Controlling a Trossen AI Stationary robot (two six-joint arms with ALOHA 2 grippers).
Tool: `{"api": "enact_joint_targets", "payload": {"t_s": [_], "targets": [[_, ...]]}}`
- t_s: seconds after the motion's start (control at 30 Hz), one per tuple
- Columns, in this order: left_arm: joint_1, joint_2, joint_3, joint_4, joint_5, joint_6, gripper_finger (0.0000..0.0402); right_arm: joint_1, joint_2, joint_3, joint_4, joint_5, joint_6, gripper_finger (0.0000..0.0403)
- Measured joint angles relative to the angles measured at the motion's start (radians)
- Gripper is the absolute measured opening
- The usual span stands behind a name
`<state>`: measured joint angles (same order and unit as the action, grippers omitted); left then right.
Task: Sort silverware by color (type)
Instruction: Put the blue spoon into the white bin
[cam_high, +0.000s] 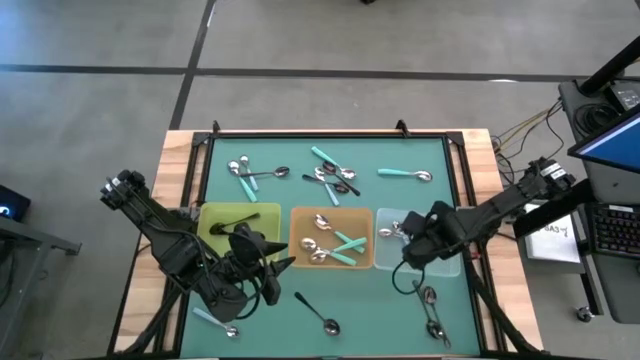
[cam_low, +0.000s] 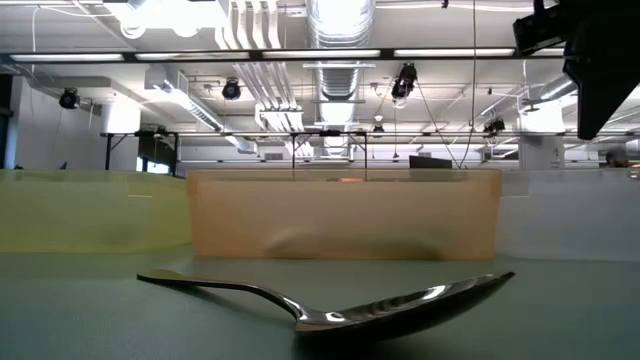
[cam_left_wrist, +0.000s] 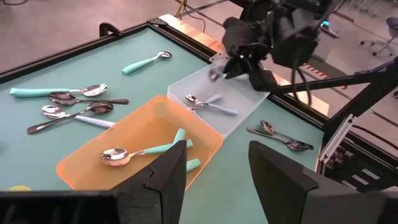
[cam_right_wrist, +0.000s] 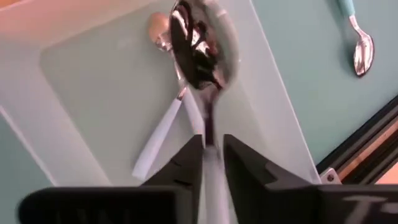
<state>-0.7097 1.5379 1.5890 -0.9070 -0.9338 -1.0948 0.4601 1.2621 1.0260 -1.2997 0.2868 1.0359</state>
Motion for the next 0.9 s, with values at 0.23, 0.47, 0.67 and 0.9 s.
{"api": "enact_joint_targets", "payload": {"t_s": [0.23, 0.47, 0.67, 0.9], "targets": [[0.000, 0.006, -0.001, -0.066, 0.194, -0.006, 0.0155, -0.009, -0.001, 0.027, 0.005, -0.040, 0.019, 0.0134], [-0.085, 0.102, -0.034, -0.317, 0.582, -0.304, 0.0155, 0.004, -0.001, 0.055, 0.074, -0.094, 0.133, 0.0153], [-0.237, 0.238, -0.077, -0.336, 0.754, -0.588, 0.0155, 0.023, 0.004, 0.053, 0.218, -0.096, 0.118, 0.0142], [-0.343, 0.370, -0.072, -0.312, 0.921, -0.360, 0.0155, 0.017, 0.004, 0.054, 0.322, -0.077, 0.008, 0.0137]]}}
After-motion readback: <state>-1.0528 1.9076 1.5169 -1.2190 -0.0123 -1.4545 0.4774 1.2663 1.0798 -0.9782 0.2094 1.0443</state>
